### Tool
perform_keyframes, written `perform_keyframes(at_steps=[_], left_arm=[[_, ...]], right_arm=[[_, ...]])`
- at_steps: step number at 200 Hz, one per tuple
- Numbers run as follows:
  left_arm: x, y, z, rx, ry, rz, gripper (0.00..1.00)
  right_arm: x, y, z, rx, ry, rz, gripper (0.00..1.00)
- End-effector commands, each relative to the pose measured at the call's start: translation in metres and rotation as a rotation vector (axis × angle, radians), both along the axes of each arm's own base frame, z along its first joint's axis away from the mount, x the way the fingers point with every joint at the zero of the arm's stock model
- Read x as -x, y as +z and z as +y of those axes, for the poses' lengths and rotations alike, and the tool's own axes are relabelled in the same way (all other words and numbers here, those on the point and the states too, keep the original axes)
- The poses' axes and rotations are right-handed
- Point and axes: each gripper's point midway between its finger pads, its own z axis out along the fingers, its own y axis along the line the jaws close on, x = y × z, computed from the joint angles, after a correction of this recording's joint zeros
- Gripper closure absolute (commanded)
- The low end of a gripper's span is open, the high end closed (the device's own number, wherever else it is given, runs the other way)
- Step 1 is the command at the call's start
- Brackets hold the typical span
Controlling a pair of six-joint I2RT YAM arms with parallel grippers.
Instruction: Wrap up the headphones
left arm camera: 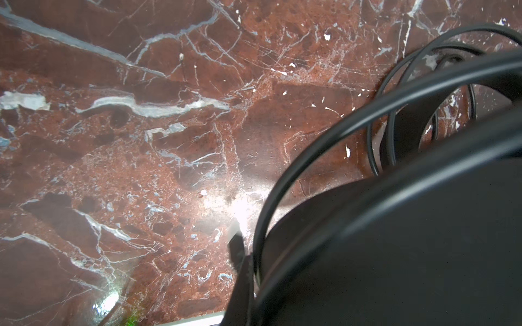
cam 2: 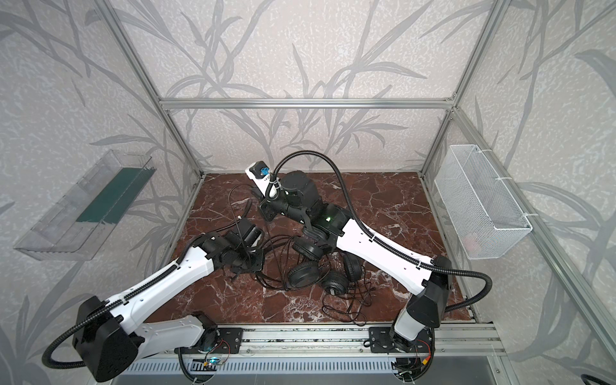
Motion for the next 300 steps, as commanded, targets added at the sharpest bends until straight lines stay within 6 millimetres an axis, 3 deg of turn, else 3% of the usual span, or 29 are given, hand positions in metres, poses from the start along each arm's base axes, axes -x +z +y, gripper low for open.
perform_keyframes(at_steps=[1, 34, 73, 119, 121, 128, 244, 300], left_arm=[[0.017, -0.008, 0.001, -0.042, -0.065, 0.033, 1.00], [0.018, -0.004, 0.001, -0.056, -0.077, 0.023, 1.00], [0.019, 0.000, 0.001, -0.049, -0.085, 0.012, 1.00], [0.019, 0.007, -0.004, -0.012, -0.097, -0.006, 1.00], [0.020, 0.008, -0.004, -0.010, -0.097, -0.005, 1.00], [0.020, 0.009, -0.005, -0.004, -0.098, -0.007, 1.00], [0.023, 0.034, -0.017, 0.099, -0.126, -0.055, 1.00], [0.024, 0.050, -0.019, 0.135, -0.137, -0.087, 1.00]], right_arm=[[-0.030, 0.073, -0.029, -0.241, -0.120, -0.085, 1.00], [-0.066, 0.050, -0.046, -0.252, -0.208, 0.001, 0.99], [-0.090, 0.025, -0.060, -0.279, -0.256, 0.069, 0.90], [-0.119, 0.000, -0.077, -0.280, -0.326, 0.159, 0.90], [-0.124, -0.013, -0.074, -0.264, -0.331, 0.179, 0.90], [-0.129, -0.022, -0.074, -0.259, -0.334, 0.201, 0.90], [-0.191, -0.111, -0.095, -0.168, -0.429, 0.436, 0.80], [-0.222, -0.168, -0.118, -0.090, -0.518, 0.602, 0.66]])
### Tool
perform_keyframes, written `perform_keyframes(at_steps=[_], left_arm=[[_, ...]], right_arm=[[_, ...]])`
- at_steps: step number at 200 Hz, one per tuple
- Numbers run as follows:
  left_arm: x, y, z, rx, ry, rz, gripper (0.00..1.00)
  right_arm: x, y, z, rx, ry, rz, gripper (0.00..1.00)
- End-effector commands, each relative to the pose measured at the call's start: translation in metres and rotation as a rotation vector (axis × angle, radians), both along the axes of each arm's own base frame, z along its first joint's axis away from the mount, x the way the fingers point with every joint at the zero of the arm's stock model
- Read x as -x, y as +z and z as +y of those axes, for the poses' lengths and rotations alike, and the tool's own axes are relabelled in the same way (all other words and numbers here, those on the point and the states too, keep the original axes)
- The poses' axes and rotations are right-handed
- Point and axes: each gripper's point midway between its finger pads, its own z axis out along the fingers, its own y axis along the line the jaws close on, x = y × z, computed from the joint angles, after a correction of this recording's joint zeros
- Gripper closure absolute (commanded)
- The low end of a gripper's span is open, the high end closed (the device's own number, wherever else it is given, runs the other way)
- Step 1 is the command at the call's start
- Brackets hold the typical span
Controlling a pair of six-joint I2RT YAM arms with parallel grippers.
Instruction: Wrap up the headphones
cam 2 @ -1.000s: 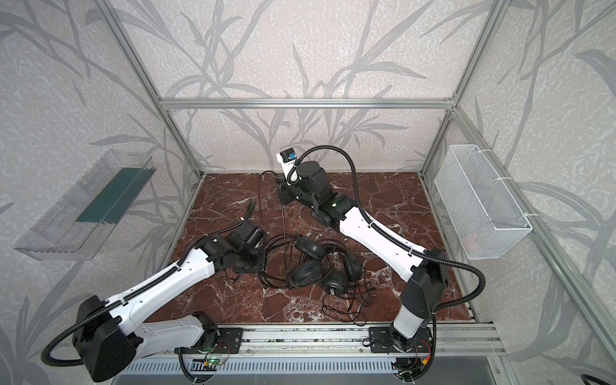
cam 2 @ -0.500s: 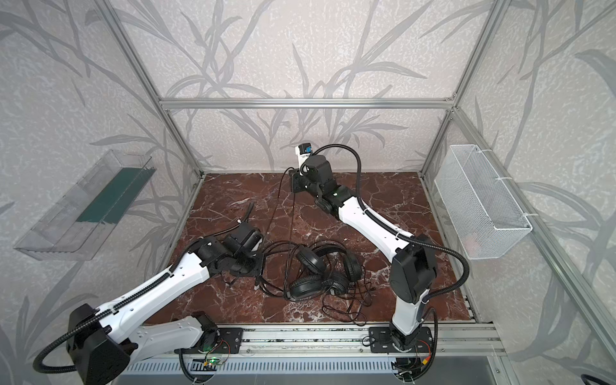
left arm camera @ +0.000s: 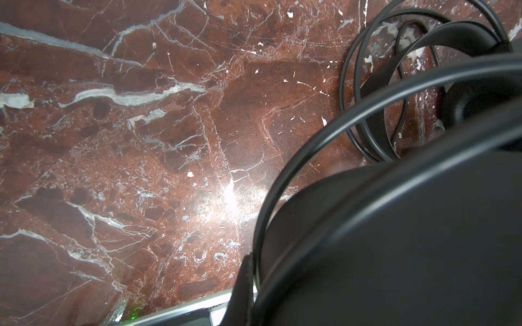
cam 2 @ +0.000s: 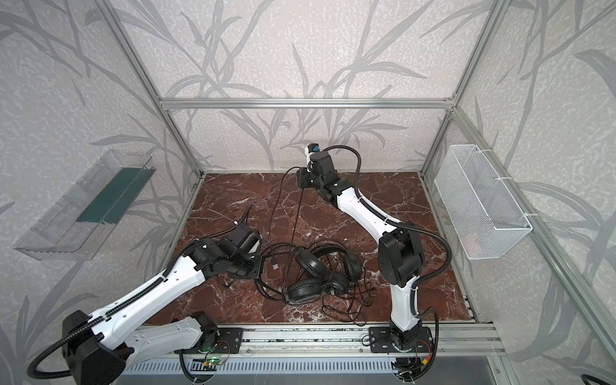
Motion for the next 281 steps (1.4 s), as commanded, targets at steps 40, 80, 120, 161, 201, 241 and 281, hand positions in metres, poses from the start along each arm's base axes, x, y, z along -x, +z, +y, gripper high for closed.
perform_keyframes(at_steps=[40, 80, 120, 161, 201, 241, 281], left_arm=[[0.003, 0.043, -0.013, 0.124, -0.040, -0.078, 1.00], [-0.001, 0.061, -0.014, 0.169, -0.025, -0.142, 1.00], [-0.002, 0.075, -0.009, 0.166, -0.022, -0.176, 1.00], [-0.003, 0.086, -0.008, 0.173, -0.017, -0.200, 1.00], [-0.004, 0.111, -0.006, 0.206, -0.003, -0.251, 1.00], [-0.003, 0.135, -0.004, 0.240, 0.001, -0.294, 1.00], [0.001, 0.141, -0.004, 0.255, -0.012, -0.298, 1.00]], right_arm=[[-0.027, -0.047, -0.022, 0.050, -0.022, 0.181, 0.57], [-0.027, -0.059, -0.020, 0.061, -0.003, 0.208, 0.46], [-0.027, -0.075, -0.022, 0.098, 0.009, 0.272, 0.38], [-0.027, -0.099, -0.031, 0.123, -0.004, 0.354, 0.33], [-0.022, -0.123, -0.033, 0.158, 0.002, 0.423, 0.31], [-0.019, -0.137, -0.037, 0.194, 0.003, 0.451, 0.30], [-0.021, -0.139, -0.046, 0.182, 0.000, 0.475, 0.23]])
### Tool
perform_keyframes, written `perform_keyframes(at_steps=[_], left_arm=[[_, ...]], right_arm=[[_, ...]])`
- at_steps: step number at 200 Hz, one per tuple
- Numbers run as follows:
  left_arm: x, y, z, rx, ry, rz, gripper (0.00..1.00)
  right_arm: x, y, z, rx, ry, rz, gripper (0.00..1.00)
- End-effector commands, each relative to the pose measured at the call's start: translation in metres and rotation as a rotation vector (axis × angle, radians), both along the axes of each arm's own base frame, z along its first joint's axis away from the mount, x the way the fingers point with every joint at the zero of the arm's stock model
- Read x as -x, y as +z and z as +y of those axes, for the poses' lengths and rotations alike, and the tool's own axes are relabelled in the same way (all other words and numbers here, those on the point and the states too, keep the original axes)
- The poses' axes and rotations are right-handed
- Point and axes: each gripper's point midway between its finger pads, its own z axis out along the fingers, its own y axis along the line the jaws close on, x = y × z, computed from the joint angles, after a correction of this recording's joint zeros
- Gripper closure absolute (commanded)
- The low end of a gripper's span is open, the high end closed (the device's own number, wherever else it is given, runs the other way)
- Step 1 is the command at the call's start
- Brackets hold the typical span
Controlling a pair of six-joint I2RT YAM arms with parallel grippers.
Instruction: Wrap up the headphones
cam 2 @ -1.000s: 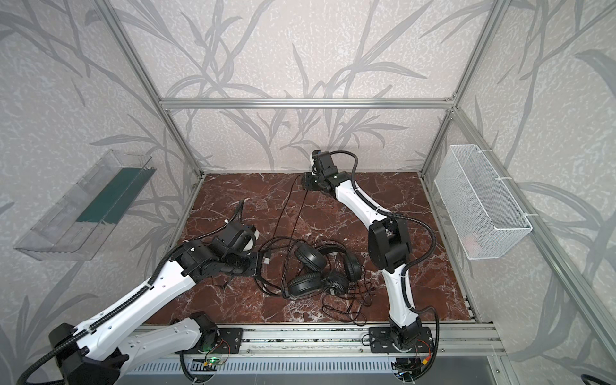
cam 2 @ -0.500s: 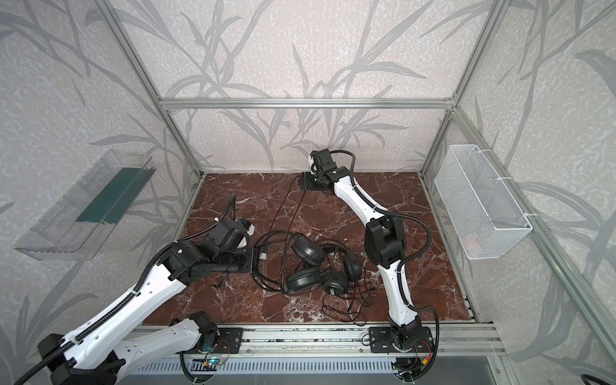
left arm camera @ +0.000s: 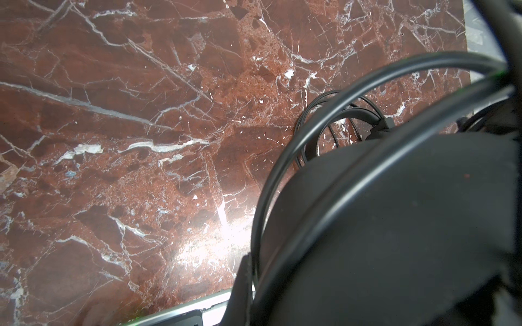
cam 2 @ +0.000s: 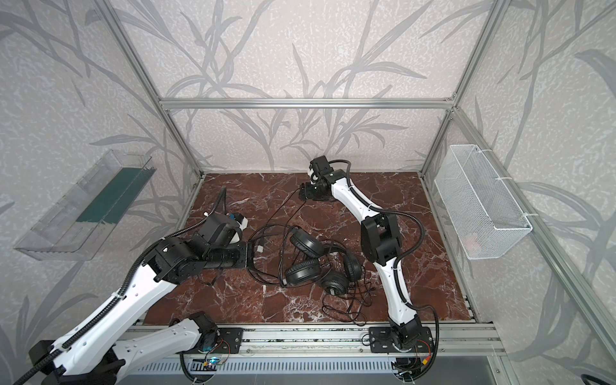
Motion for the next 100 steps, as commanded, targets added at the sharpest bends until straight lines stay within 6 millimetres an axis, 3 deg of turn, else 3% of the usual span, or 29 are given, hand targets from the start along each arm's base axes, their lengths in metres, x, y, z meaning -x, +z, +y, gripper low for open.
perform_keyframes(at_steps=[1, 32, 64, 73, 84, 100], left_arm=[[0.009, 0.047, -0.014, 0.148, -0.082, -0.104, 1.00], [0.012, 0.042, -0.016, 0.146, -0.102, -0.095, 1.00], [0.012, 0.025, -0.019, 0.117, -0.140, -0.066, 1.00], [0.011, 0.019, -0.017, 0.092, -0.135, -0.057, 1.00], [0.011, 0.016, -0.017, 0.087, -0.137, -0.049, 1.00], [0.011, 0.017, -0.018, 0.096, -0.140, -0.054, 1.00]], right_arm=[[-0.026, -0.010, -0.033, 0.044, -0.087, -0.012, 0.23], [-0.021, -0.009, -0.030, 0.001, -0.045, 0.020, 0.19], [0.007, 0.032, 0.007, -0.107, 0.171, -0.034, 0.19], [0.016, 0.042, 0.014, -0.102, 0.205, -0.057, 0.08], [0.026, 0.053, 0.018, -0.104, 0.224, -0.077, 0.06], [0.038, 0.047, 0.010, -0.094, 0.180, -0.037, 0.06]])
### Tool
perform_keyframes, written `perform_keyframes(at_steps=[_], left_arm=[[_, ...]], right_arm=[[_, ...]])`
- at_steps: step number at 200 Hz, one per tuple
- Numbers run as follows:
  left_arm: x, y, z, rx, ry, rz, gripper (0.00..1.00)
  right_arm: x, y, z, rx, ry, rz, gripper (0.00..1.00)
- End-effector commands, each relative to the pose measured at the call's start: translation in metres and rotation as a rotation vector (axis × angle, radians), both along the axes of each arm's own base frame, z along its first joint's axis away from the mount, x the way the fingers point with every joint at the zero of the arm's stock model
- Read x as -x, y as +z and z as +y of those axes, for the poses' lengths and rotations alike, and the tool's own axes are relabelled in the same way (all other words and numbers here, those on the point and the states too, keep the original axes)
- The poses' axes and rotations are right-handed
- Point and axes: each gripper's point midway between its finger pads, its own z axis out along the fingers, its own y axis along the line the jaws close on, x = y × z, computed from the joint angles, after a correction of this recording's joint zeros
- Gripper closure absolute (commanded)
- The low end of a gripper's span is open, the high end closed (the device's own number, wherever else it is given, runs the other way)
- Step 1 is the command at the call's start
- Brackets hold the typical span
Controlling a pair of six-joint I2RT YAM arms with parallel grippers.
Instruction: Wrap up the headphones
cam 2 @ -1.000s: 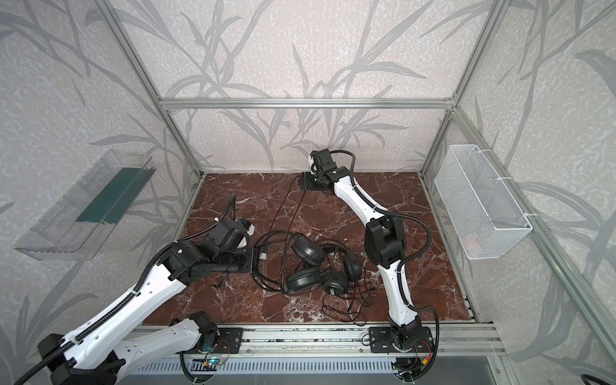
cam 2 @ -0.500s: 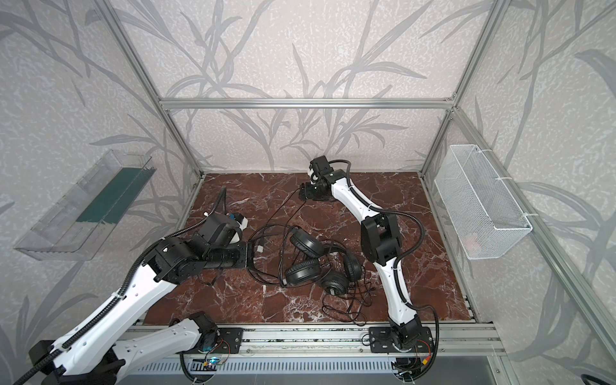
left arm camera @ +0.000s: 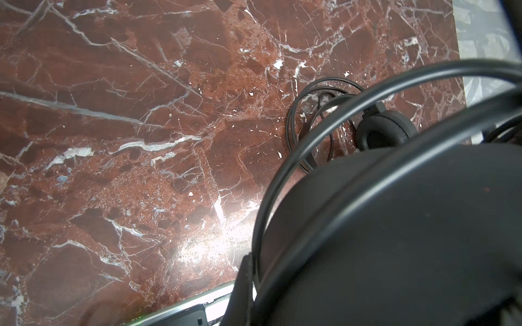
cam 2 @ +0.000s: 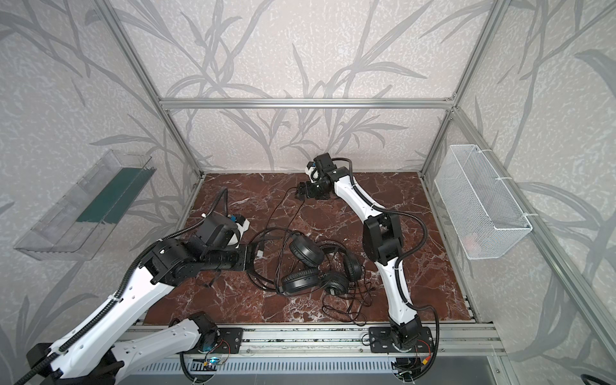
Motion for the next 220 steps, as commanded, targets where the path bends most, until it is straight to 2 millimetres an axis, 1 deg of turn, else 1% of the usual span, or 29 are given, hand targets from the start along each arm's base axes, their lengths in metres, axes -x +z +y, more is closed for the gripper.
perform_keyframes(at_steps=[1, 26, 42, 58, 77, 93, 110, 127, 144, 154, 170, 180, 186, 192, 196, 204, 214, 220], left_arm=[[0.003, 0.018, -0.013, 0.088, -0.065, -0.054, 1.00], [0.004, 0.021, -0.009, 0.080, -0.058, -0.062, 1.00], [0.006, 0.019, -0.006, 0.061, -0.057, -0.053, 1.00], [0.008, 0.015, 0.000, 0.034, -0.051, -0.039, 1.00], [0.009, 0.013, 0.005, 0.020, -0.045, -0.041, 1.00], [0.010, 0.014, 0.006, 0.022, -0.040, -0.044, 1.00], [0.009, 0.016, 0.011, 0.014, -0.029, -0.052, 1.00], [0.009, 0.018, 0.018, 0.007, -0.016, -0.056, 1.00], [0.009, 0.017, 0.023, 0.014, -0.011, -0.047, 1.00], [0.009, 0.016, 0.025, 0.016, -0.008, -0.040, 1.00], [0.009, 0.014, 0.025, 0.029, -0.015, -0.023, 1.00], [0.009, 0.012, 0.026, 0.034, -0.014, -0.016, 1.00], [0.010, 0.012, 0.026, 0.036, -0.017, -0.013, 1.00], [0.010, 0.012, 0.027, 0.036, -0.022, -0.010, 1.00], [0.010, 0.012, 0.028, 0.035, -0.022, -0.010, 1.00], [0.011, 0.011, 0.029, 0.034, -0.020, -0.011, 1.00], [0.012, 0.010, 0.029, 0.039, -0.030, -0.006, 1.00], [0.013, 0.009, 0.027, 0.044, -0.039, -0.002, 1.00]], right_arm=[[0.017, 0.028, -0.003, -0.017, 0.007, -0.042, 0.06], [0.038, 0.009, -0.022, 0.035, -0.045, 0.013, 0.06], [0.056, 0.006, -0.028, 0.044, -0.032, 0.036, 0.06], [0.075, 0.003, -0.038, 0.099, -0.009, 0.032, 0.06], [0.098, 0.002, -0.039, 0.149, 0.043, 0.020, 0.05], [0.107, -0.001, -0.049, 0.164, 0.036, 0.031, 0.05], [0.106, -0.002, -0.074, 0.238, -0.055, 0.032, 0.05], [0.110, -0.004, -0.084, 0.196, -0.103, 0.072, 0.05], [0.121, -0.008, -0.082, 0.067, -0.117, 0.145, 0.05], [0.125, -0.012, -0.081, 0.022, -0.144, 0.176, 0.05], [0.139, -0.013, -0.067, -0.068, -0.095, 0.232, 0.05], [0.148, -0.015, -0.066, -0.060, -0.082, 0.263, 0.04], [0.156, -0.015, -0.063, -0.047, -0.049, 0.264, 0.04], [0.164, -0.019, -0.060, -0.021, -0.019, 0.264, 0.04], [0.169, -0.012, -0.061, -0.008, -0.008, 0.237, 0.04], [0.176, -0.012, -0.064, 0.023, -0.007, 0.224, 0.04], [0.182, -0.002, -0.062, -0.011, 0.021, 0.187, 0.04], [0.181, 0.006, -0.063, -0.024, 0.025, 0.149, 0.04]])
